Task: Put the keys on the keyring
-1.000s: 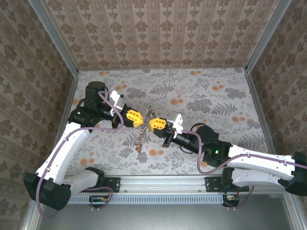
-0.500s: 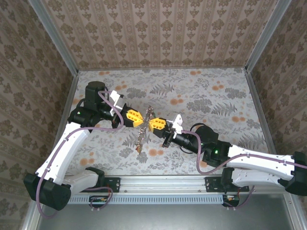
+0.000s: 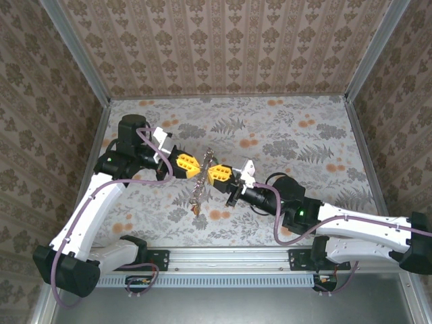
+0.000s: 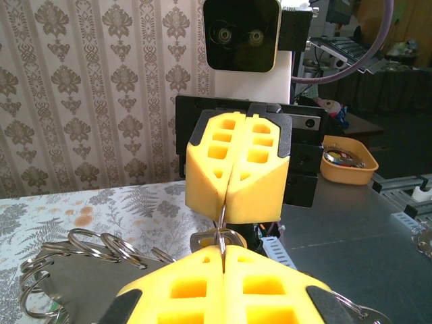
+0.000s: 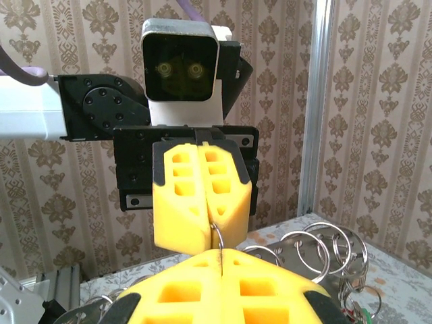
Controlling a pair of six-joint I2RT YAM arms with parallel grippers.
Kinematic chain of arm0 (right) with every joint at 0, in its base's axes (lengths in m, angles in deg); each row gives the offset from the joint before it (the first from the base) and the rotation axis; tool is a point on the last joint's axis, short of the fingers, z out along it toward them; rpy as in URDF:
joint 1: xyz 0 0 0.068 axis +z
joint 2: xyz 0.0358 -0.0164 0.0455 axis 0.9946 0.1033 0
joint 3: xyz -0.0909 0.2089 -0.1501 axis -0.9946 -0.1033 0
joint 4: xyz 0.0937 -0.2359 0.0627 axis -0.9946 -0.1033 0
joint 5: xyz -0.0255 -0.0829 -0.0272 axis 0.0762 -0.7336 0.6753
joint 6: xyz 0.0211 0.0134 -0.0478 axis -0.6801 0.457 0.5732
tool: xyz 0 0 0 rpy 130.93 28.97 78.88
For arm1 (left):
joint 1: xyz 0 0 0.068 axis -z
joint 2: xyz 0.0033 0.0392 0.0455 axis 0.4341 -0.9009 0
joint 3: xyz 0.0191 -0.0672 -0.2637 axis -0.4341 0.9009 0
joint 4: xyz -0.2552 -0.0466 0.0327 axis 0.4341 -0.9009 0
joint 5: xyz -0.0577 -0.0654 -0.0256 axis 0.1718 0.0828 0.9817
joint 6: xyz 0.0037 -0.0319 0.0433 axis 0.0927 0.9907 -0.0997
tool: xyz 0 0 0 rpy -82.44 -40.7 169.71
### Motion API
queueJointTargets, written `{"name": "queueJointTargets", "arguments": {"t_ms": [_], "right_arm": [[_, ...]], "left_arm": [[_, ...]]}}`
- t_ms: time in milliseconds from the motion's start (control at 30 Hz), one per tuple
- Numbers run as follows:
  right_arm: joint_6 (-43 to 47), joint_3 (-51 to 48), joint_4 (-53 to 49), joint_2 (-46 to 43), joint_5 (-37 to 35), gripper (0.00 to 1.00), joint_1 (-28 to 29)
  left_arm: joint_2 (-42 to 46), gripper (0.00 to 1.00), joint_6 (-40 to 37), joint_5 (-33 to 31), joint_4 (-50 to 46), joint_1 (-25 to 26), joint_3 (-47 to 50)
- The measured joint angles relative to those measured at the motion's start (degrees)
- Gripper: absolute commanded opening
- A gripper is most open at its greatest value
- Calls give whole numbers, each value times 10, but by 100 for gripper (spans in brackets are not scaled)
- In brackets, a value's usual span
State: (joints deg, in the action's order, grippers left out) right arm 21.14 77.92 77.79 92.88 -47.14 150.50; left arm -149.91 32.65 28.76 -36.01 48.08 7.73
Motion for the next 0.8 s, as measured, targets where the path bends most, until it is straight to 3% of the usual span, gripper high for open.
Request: {"name": "queueJointTargets", "arguments": {"t_ms": [800], "right_arm": [[10,12,2,10,13,0,-1]], "left_arm": [[4,0,0,0,-6,0,0]]}}
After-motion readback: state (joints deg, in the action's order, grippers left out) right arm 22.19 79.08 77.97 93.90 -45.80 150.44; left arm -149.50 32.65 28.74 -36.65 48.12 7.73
